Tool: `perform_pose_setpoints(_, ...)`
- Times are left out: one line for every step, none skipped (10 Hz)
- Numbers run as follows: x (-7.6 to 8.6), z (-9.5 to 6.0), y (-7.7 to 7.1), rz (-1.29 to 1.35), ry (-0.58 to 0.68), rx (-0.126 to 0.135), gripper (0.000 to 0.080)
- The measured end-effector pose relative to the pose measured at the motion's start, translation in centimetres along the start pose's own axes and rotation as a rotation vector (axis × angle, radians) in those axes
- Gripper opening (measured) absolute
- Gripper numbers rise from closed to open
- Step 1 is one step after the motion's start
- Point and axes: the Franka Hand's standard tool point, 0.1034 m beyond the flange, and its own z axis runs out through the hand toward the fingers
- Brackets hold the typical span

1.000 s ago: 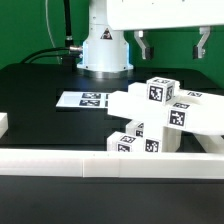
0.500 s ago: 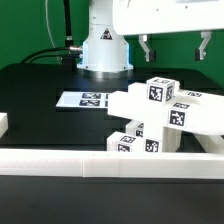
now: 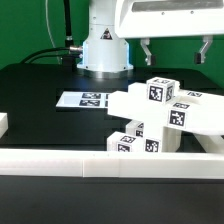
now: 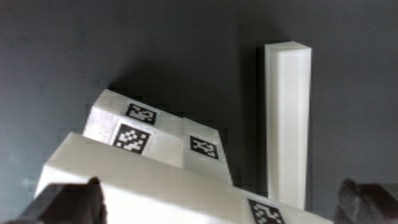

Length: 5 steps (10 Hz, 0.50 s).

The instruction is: Assemble chair

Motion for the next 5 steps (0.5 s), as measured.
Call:
perform_pose_setpoints(-0.1,0.1,0.0,0.0,-0.002,0.0,0.0649)
perform_pose_setpoints(-1.0,0.3,0.0,0.002,0.007,0.0,0.0649)
perform_pose_setpoints(-3.0,1.2,0.0,-0.012,0.032,0.0,0.0649)
perform_pose_setpoints(-5.0,2.2,-0.1,-0.026,0.034,-0.003,0.0649)
perform_pose_setpoints(-6.1,2.8,-0.2,-0.034,0.026,-0.005,0.0649)
